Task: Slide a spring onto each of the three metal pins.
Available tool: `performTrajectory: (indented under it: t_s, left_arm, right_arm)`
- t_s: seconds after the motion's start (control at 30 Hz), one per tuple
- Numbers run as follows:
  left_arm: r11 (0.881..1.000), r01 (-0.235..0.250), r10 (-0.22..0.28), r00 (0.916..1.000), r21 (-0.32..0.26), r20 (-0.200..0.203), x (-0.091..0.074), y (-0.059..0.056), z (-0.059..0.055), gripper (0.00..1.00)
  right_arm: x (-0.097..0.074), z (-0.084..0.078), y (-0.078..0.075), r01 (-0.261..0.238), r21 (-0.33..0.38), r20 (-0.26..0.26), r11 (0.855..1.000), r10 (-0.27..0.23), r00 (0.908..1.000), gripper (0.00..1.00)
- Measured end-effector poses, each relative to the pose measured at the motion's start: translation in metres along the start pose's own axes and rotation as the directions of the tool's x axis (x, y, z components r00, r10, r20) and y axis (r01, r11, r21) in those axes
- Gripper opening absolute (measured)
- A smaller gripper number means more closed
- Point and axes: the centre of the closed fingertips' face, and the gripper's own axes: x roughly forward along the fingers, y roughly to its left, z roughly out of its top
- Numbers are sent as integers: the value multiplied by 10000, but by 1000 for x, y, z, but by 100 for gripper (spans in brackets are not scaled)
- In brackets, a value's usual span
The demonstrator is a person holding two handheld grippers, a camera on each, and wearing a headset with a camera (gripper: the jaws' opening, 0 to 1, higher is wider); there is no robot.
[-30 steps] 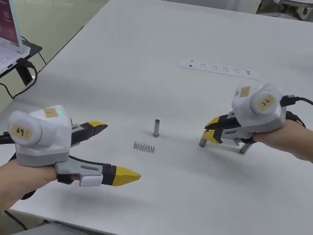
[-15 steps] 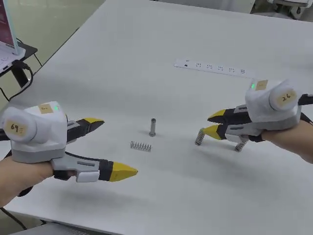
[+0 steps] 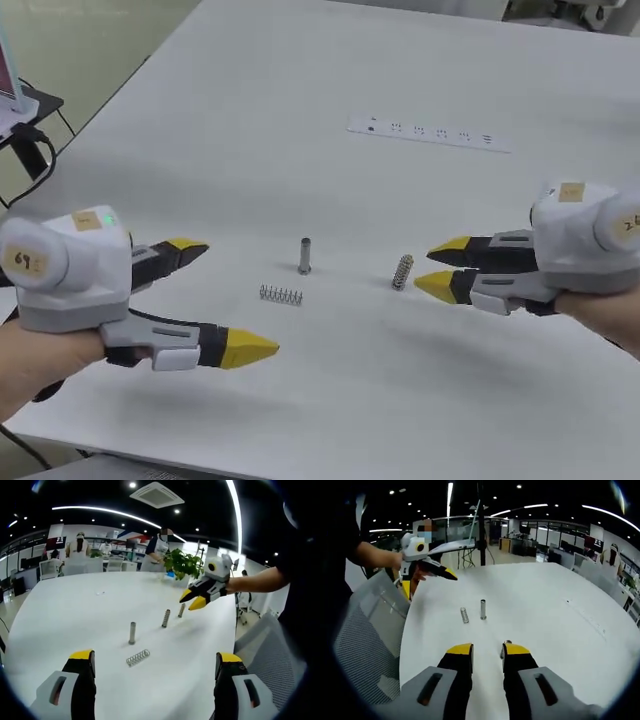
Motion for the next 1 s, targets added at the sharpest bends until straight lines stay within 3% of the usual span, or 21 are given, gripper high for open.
performTrajectory:
  t_s: [0.17, 0.53, 0.77, 1.0]
  left_arm:
    - [10000, 18, -18, 10000, 28, -29, -1, -1, 0, 97]
    - [10000, 75, -76, 9998, -17, -207, -1, -4, -8, 97]
    - [10000, 74, -74, 9999, -8, -125, -1, -5, -4, 97]
    - [10000, 71, -72, 9998, -44, -194, -3, -4, -8, 97]
  right_arm:
    - [-1, -3, 8, -79, 497, 343, 9987, 62, 9994, 23]
    - [1, -24, 20, -161, 826, 147, 9965, 149, 9998, 24]
    - [2, -25, 25, -249, 912, 148, 9955, 236, 9996, 24]
    - [9, -22, 29, -359, 864, 118, 9956, 350, 9993, 24]
